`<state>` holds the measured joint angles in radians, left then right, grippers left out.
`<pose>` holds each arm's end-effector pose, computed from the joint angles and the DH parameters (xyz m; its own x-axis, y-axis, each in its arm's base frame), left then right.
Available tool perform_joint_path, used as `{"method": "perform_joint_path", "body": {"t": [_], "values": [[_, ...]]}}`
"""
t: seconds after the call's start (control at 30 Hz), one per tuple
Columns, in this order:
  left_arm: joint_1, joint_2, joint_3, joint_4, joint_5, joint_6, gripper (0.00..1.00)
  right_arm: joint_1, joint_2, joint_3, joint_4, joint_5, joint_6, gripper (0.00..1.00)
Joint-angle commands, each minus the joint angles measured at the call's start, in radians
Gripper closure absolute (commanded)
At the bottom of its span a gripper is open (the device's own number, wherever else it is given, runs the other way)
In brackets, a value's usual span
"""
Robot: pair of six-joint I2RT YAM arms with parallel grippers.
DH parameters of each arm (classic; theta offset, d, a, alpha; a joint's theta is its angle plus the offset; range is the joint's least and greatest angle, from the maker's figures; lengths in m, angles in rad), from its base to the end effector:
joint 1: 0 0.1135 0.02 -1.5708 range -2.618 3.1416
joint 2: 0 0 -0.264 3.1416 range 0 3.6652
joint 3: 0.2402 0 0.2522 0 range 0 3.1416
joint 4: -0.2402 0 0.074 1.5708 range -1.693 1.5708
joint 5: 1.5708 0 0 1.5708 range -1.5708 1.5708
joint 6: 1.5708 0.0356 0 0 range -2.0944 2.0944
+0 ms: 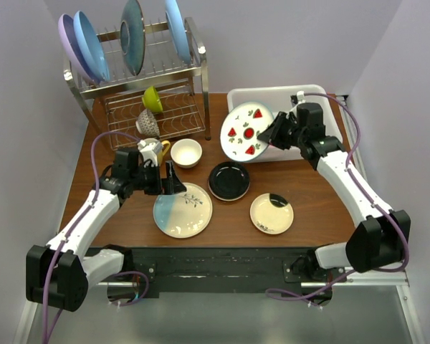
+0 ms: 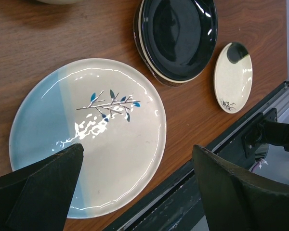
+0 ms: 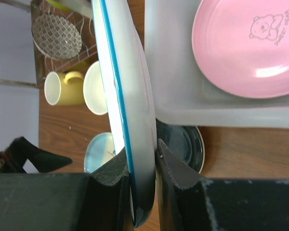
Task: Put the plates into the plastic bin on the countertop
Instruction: Place the plate in the plastic bin.
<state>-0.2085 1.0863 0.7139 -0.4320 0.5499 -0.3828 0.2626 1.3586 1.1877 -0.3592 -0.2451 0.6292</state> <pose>0.2108 -0.0636 0.2387 -0.8522 -0.1452 -0.5027 0.2294 0.7598 -0.6083 0.2968 0.0887 0.3342 -0.6620 0.4132 -0.6253 -0.0797 0.7908 0.6069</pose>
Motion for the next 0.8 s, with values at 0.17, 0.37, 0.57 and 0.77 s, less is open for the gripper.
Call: {"method": "perform_joint_path", "body": {"t": [0.17, 0.37, 0.57, 0.77], "values": [[0.009, -0.026, -0.027, 0.053, 0.036, -0.013, 0.0, -0.14, 0.06, 0.131, 0.207, -0.151, 0.075, 1.0], [0.009, -0.023, -0.037, 0.072, 0.054, -0.024, 0.0, -0.198, 0.119, 0.159, 0.215, -0.154, 0.061, 1.0], [0.009, -0.017, -0.039, 0.076, 0.061, -0.028, 0.0, -0.233, 0.183, 0.187, 0.227, -0.169, 0.066, 1.0], [0.009, -0.012, -0.045, 0.081, 0.073, -0.033, 0.0, -0.247, 0.231, 0.19, 0.241, -0.175, 0.066, 1.0]]}}
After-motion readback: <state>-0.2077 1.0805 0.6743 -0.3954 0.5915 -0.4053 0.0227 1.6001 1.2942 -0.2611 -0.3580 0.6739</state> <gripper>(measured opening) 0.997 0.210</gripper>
